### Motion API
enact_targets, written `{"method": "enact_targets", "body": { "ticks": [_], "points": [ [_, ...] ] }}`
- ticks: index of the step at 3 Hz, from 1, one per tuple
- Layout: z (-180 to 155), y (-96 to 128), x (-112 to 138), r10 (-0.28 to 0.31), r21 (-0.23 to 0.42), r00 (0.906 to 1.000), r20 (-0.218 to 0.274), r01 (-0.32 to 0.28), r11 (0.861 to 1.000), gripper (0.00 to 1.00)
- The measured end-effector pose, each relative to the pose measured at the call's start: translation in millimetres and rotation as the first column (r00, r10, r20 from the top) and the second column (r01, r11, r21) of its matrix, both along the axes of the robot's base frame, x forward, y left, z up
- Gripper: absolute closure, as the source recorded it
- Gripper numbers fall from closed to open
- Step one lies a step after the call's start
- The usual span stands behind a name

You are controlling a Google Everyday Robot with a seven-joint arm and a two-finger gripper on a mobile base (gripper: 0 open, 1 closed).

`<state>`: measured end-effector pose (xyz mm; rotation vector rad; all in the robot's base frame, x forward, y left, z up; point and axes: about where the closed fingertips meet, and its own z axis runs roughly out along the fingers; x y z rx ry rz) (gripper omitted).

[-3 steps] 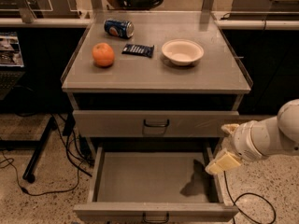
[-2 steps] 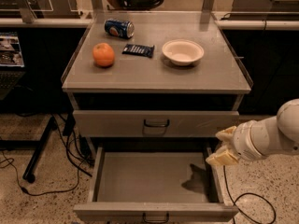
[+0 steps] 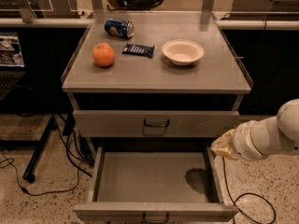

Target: Close middle drawer

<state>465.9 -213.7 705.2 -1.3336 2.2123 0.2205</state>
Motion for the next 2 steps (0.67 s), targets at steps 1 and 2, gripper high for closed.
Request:
{"method": "enact_targets", "body": {
  "ticks": [1, 2],
  "points": [
    [-4.0, 2.9, -4.3, -0.001, 0.008, 1.0, 0.01, 0.001, 1.0, 1.0],
    [-34.0, -1.1, -24.1, -0.059, 0.055, 0.9982, 0.01, 0.058, 0.997, 1.0]
  ]
}}
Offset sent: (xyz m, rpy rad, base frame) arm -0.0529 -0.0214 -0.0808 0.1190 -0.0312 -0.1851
